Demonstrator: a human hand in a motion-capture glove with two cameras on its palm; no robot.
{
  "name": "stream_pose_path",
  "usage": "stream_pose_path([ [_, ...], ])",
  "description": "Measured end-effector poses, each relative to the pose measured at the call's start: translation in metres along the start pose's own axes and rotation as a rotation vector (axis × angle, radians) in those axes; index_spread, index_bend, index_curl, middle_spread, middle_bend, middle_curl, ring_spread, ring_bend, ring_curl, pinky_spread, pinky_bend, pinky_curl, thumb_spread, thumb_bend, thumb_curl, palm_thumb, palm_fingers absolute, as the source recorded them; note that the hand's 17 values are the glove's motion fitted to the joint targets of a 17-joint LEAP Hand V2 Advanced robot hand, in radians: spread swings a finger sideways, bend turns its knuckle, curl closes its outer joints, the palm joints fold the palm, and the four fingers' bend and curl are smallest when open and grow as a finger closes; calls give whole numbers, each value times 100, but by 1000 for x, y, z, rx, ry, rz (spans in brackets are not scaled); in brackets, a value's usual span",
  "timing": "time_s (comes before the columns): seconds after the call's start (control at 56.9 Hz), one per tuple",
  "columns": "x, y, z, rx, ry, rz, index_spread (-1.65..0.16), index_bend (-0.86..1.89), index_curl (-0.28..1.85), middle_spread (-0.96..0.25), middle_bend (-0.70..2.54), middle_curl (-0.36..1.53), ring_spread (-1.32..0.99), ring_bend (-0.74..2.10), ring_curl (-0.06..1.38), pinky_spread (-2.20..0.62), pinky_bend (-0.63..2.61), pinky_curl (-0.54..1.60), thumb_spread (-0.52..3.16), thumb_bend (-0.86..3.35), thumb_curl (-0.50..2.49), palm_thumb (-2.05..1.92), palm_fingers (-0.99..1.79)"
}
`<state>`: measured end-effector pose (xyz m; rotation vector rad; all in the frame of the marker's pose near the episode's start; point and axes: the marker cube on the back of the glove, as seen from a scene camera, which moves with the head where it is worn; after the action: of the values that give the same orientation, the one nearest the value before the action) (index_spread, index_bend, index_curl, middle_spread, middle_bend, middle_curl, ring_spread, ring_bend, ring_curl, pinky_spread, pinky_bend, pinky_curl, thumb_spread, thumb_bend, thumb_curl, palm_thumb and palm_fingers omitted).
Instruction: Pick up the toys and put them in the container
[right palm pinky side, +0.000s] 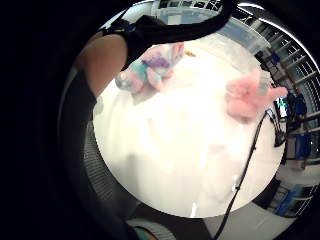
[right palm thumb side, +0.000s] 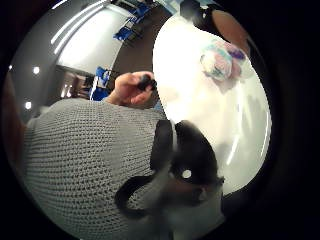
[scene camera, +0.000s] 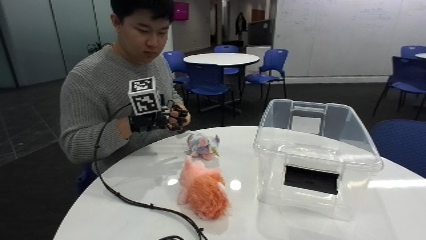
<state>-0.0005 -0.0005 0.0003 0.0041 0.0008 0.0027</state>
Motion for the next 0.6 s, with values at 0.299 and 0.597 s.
stream_pose_path([
  [0.299, -1, -2, -4, 1, 20, 10, -34, 23, 19, -19, 17, 10, -18, 29, 11, 2, 56, 21, 125, 6, 13, 4, 21],
  [0.597, 18, -63, -16, -14, 99, 48, -38, 21, 27, -20, 18, 17, -20, 32, 15, 2, 60, 26, 143, 3, 21, 2, 15],
])
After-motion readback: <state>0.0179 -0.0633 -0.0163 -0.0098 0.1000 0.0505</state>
